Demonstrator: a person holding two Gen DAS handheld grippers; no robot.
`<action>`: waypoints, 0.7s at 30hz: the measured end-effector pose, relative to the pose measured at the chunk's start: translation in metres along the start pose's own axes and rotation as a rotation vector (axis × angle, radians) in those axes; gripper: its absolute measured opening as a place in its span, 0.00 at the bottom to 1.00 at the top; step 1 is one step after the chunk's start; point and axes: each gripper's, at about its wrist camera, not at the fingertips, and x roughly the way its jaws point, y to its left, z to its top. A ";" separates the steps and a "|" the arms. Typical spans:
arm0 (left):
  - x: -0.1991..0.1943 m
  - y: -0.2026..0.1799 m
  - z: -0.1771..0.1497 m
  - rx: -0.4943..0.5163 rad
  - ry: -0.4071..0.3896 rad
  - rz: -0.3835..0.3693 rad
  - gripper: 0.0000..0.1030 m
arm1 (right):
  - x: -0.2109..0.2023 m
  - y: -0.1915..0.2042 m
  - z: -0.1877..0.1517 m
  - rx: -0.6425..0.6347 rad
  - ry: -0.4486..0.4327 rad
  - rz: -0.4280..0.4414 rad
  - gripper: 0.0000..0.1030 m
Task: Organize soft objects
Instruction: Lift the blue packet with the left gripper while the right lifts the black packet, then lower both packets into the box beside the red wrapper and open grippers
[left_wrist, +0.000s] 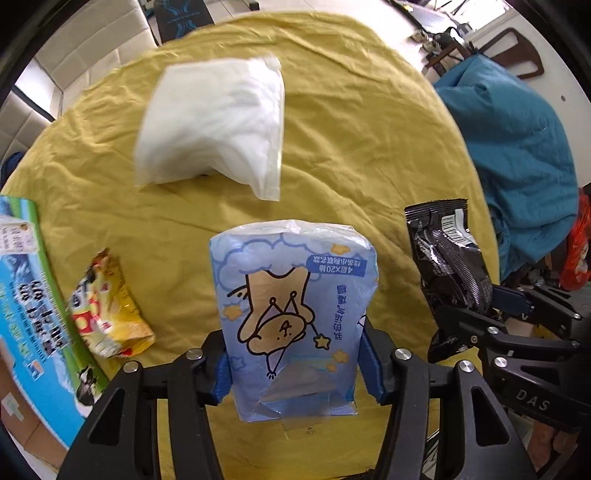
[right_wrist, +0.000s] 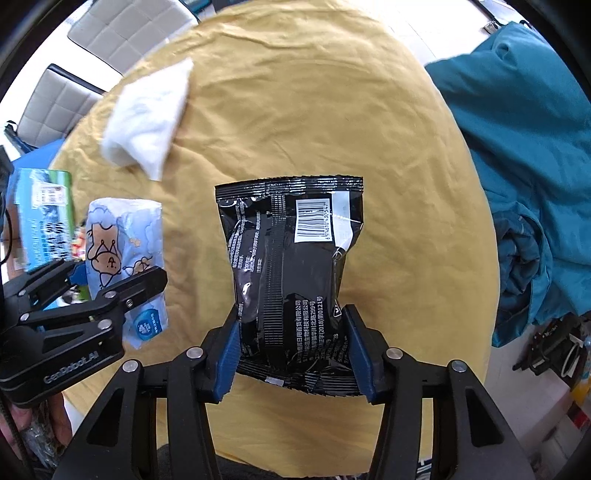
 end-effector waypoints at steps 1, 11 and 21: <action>-0.008 0.003 -0.003 -0.007 -0.015 -0.003 0.51 | -0.003 0.003 0.000 -0.002 -0.006 0.006 0.53; -0.104 0.062 -0.047 -0.121 -0.189 -0.034 0.51 | -0.070 0.090 -0.015 -0.110 -0.110 0.107 0.52; -0.191 0.190 -0.097 -0.291 -0.322 -0.013 0.51 | -0.107 0.243 -0.029 -0.273 -0.158 0.185 0.52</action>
